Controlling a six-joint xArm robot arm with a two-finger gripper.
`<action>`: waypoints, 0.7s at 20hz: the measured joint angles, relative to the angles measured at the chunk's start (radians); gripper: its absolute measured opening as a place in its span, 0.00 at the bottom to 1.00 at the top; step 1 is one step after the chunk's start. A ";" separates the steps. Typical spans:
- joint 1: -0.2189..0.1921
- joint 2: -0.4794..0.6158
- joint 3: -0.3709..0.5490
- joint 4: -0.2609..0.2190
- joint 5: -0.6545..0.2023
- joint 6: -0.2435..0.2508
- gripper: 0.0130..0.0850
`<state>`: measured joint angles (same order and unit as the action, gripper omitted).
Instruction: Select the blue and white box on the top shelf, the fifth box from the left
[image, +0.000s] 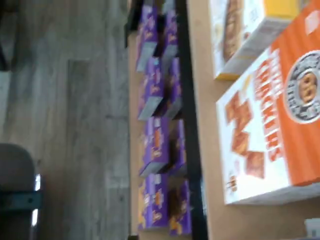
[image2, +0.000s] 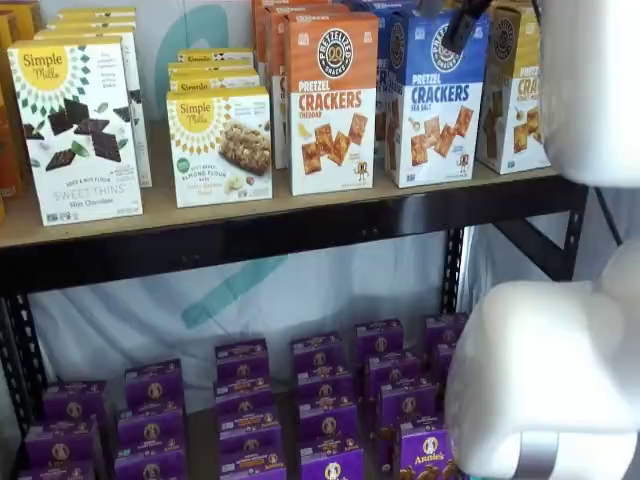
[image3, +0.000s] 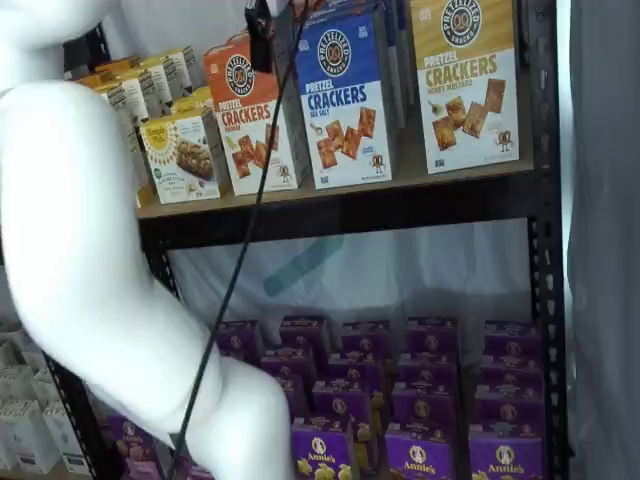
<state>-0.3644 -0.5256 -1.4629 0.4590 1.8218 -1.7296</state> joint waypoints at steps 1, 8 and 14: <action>-0.003 0.006 -0.008 0.009 -0.004 0.002 1.00; -0.010 0.057 -0.068 0.047 -0.052 0.015 1.00; 0.009 0.141 -0.141 0.027 -0.078 0.017 1.00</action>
<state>-0.3553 -0.3850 -1.6037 0.4862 1.7443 -1.7128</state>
